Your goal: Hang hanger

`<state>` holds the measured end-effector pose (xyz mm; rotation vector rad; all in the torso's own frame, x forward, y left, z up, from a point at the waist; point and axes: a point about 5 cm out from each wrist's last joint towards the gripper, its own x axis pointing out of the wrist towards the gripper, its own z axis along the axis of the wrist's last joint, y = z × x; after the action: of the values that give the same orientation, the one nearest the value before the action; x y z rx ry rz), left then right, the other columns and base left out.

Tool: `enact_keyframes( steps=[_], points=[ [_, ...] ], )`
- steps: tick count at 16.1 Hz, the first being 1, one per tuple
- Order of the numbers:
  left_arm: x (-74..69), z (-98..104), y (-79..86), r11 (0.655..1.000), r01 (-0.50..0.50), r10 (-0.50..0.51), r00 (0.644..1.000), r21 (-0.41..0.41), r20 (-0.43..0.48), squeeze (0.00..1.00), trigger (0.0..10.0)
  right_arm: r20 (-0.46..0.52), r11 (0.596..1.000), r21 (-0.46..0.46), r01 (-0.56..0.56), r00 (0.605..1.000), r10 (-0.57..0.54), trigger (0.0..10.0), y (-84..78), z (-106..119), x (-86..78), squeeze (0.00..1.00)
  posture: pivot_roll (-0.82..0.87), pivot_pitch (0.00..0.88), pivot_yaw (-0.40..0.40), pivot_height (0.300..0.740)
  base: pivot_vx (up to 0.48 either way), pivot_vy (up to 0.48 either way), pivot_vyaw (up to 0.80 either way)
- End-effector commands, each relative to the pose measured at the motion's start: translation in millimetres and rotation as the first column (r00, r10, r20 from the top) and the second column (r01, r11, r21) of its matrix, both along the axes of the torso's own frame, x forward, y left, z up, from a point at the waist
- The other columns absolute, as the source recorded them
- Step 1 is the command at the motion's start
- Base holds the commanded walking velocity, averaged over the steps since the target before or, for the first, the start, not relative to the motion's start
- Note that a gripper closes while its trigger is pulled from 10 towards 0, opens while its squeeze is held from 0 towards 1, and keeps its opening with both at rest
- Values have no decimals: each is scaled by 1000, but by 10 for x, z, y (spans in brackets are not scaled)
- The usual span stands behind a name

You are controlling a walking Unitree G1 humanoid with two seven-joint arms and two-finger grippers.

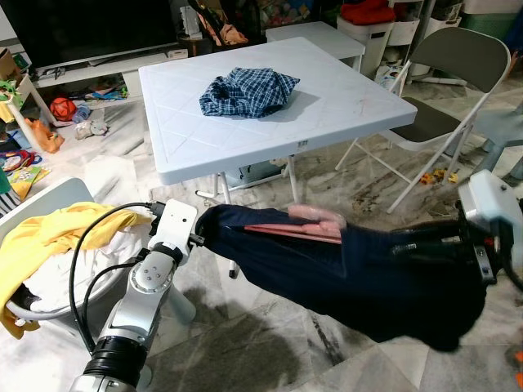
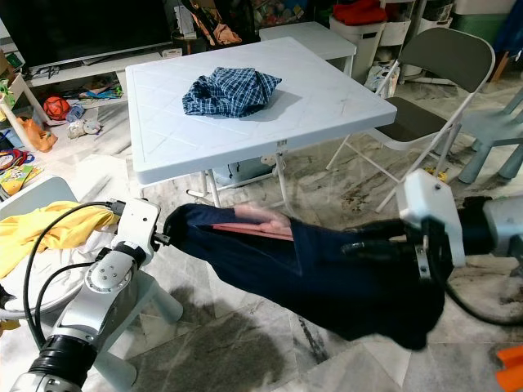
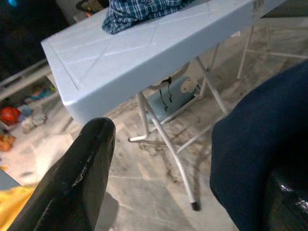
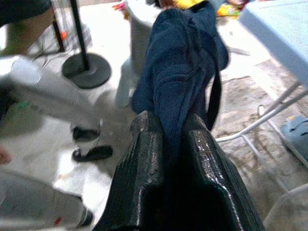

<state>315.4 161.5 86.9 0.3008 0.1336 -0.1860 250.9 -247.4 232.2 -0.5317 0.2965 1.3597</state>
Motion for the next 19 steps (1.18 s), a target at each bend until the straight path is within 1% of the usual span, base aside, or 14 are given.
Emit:
enact_keyframes(
  steps=[1, 2, 4, 7, 8, 9, 10, 12, 14, 15, 16, 17, 18, 19],
  points=[
    [-4, -71, 235, 996, -86, 86, 994, -6, -65, 0, 10000, -5, 995, 49, -89, 996, 90, 10000, 37, 134, -76, 0, -158, 0, 59, 740, 0, 0, 0],
    [-6, -82, 234, 997, -83, 82, 994, -7, -74, 0, 10000, -13, 993, 75, -93, 996, 94, 10000, 52, 156, -82, 0, -158, 0, 59, 740, 0, 0, 0],
    [-78, -224, 220, 998, -53, 44, 984, -43, -174, 0, 10000, 27, 965, 217, -146, 989, 144, 10000, 190, 442, -99, 0, -157, 0, 62, 740, 0, 0, 0],
    [-99, -255, 179, 997, -14, -2, 978, -74, -209, 0, 10000, 66, 951, 264, -159, 987, 147, 10000, 185, 596, -78, 0, -160, 0, 59, 740, 0, 0, 0],
    [-102, -261, 150, 997, 0, -17, 977, -79, -213, 0, 10000, 76, 939, 313, -141, 990, 123, 10000, 205, 647, -39, 0, -160, 0, 59, 740, 0, 0, 0],
    [-112, -264, 90, 996, 24, -41, 977, -83, -210, 0, 10000, 81, 928, 357, -108, 993, 84, 10000, 219, 665, 18, 0, -160, 0, 56, 740, 0, 0, 0],
    [-121, -260, 41, 995, 42, -59, 977, -90, -203, 0, 10000, 77, 927, 367, -82, 995, 57, 10000, 222, 636, 55, 0, -158, 0, 56, 740, 0, 0, 0],
    [-140, -223, -52, 992, 62, -80, 983, -114, -166, 0, 10000, 79, 925, 380, -10, 997, -21, 10000, 273, 482, 155, 0, -150, 0, 52, 740, 0, 0, 0],
    [-148, -197, -64, 989, 53, -73, 987, -137, -144, 0, 10000, 90, 931, 360, 51, 992, -89, 10000, 335, 357, 238, 0, -150, 0, 52, 740, 0, 0, 0],
    [-149, -176, -63, 988, 45, -64, 990, -150, -128, 0, 10000, 106, 944, 319, 80, 987, -119, 10000, 368, 271, 274, 0, -146, 0, 51, 740, 0, 0, 0],
    [-125, -115, -17, 988, -4, -9, 997, -152, -82, 0, 10000, 140, 977, 189, 96, 982, -123, 10000, 390, 85, 288, 0, -141, 0, 51, 740, 0, 0, 0],
    [-125, -115, -17, 988, -4, -9, 997, -152, -82, 0, 10000, 140, 977, 189, 96, 982, -123, 10000, 390, 85, 288, 0, -141, 0, 51, 740, 0, 0, 0],
    [-74, 15, 72, 984, -96, 99, 995, -150, 10, 0, 10000, 180, 992, -22, 121, 977, -115, 10000, 382, -215, 304, 0, -137, 0, 51, 740, 0, 0, 0],
    [-54, 81, 104, 982, -128, 137, 989, -138, 56, 0, 10000, 178, 987, -60, 150, 974, -137, 10000, 369, -294, 332, 0, -137, 0, 51, 740, 0, 0, 0]
  ],
)
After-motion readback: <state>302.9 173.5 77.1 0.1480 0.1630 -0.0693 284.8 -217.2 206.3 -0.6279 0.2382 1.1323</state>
